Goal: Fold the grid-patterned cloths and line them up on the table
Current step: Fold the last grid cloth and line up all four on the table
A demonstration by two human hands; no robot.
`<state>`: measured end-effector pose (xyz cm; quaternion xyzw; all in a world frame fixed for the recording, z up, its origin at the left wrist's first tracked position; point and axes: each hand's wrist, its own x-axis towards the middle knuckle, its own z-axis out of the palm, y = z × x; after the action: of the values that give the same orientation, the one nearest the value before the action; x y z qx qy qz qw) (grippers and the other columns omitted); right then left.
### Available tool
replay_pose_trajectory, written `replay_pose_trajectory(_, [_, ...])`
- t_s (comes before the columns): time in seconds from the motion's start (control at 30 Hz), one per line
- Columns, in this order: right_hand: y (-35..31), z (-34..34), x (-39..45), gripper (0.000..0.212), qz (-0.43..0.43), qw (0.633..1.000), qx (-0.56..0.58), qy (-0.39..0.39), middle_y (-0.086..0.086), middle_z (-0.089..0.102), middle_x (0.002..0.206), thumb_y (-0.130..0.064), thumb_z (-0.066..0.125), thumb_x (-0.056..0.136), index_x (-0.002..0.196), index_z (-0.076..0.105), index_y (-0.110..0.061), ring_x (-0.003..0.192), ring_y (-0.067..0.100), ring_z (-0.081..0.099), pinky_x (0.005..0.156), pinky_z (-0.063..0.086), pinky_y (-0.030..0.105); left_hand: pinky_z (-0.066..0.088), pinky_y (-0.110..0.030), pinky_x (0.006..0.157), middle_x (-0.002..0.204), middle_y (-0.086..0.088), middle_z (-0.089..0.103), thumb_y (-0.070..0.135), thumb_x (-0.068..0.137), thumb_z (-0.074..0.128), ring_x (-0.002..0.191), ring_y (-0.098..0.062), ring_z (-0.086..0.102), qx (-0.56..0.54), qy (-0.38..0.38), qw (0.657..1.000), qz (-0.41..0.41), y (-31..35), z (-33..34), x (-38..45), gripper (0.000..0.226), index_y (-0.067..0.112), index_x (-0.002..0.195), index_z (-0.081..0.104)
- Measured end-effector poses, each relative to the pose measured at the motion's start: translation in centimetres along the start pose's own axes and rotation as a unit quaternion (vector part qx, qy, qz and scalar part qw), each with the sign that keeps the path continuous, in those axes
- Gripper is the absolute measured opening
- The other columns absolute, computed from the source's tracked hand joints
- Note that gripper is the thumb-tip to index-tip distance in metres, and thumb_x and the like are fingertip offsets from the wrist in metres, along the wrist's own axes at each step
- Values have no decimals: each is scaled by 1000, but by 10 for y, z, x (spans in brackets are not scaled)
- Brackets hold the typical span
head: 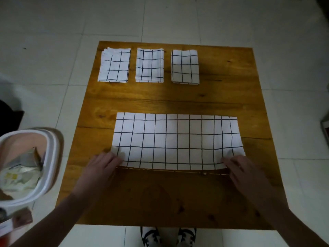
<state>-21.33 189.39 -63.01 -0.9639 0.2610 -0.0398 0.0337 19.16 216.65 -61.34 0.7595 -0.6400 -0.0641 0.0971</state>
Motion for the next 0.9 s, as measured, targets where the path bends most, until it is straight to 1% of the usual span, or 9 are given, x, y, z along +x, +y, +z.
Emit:
replay_pose_trajectory(0.1, [-4, 7, -20, 50, 19, 999, -7, 27, 13, 58, 114, -12, 83, 78, 126, 68, -10, 103, 24, 52, 78, 57, 39, 46, -34, 81, 110, -3, 61, 0, 45, 98, 101, -14, 46, -4, -38, 999, -12, 5, 2, -5, 83, 20, 117, 61])
replay_pose_trajectory(0.2, [-6, 10, -37, 34, 42, 999, 23, 17, 10, 55, 113, -19, 56, 92, 126, 61, -14, 96, 26, 62, 76, 55, 33, 44, -37, 85, 114, -3, 58, 13, 61, 95, 104, -17, 48, -19, -40, 999, -6, 6, 11, -14, 68, 22, 120, 61])
replay_pose_trajectory(0.27, [-7, 11, -47, 33, 55, 998, 40, 10, 9, 56, 113, -24, 47, 94, 125, 58, -18, 92, 25, 65, 75, 51, 26, 45, -37, 87, 117, -1, 54, 38, 97, 63, 105, -18, 49, -13, -19, 1000, 20, 7, 15, -20, 31, 23, 124, 58])
replay_pose_trajectory(0.33, [-6, 13, -55, 34, 66, 997, 46, -2, 8, 56, 115, -28, 42, 95, 124, 57, -20, 92, 24, 66, 71, 54, 26, 49, -38, 90, 119, 0, 53, 48, 110, 16, 109, -18, 50, -15, -25, 999, 21, 8, 18, -25, 52, 23, 127, 58])
replay_pose_trajectory(0.37, [-5, 14, -57, 34, 71, 996, 48, -5, 8, 57, 115, -29, 42, 95, 124, 58, -20, 92, 24, 66, 69, 57, 28, 50, -39, 92, 120, 1, 54, 48, 110, 7, 111, -18, 51, -9, -32, 999, 21, 9, 19, -27, 60, 22, 128, 58])
replay_pose_trajectory(0.57, [-16, 4, -44, 41, 109, 993, 48, 8, 10, 62, 108, -34, 45, 97, 116, 72, -10, 90, 26, 65, 77, 49, 31, 53, -45, 93, 120, -3, 60, 54, 108, 14, 112, -20, 53, -22, -26, 999, -18, 23, 24, -28, 60, 18, 128, 58])
replay_pose_trajectory(0.73, [-62, -6, -8, 45, 142, 985, 91, 41, 16, 64, 130, -30, 40, 101, 136, 61, -9, 116, 31, 64, 96, 53, 43, 34, -42, 117, 154, -8, 48, 46, 109, 25, 144, -27, 42, -55, -19, 998, -18, 77, 38, -11, 58, 14, 152, 46])
replay_pose_trajectory(0.8, [-90, -6, 8, 49, 98, 990, 96, 8, 11, 54, 150, -34, 36, 105, 148, 51, -14, 138, 26, 52, 112, 44, 43, 25, -45, 122, 167, -10, 33, 45, 110, 25, 156, -26, 26, -47, -37, 998, -3, 101, 50, -2, 60, 14, 160, 34])
replay_pose_trajectory(0.9, [-118, 7, 18, 56, 41, 995, 83, -48, 1, 20, 171, -43, 23, 112, 162, 27, -21, 159, 19, 15, 127, 17, 40, 20, -49, 124, 173, -8, 17, 48, 111, 24, 160, -26, 13, -29, -64, 997, -9, 123, 64, 5, 63, 15, 164, 24])
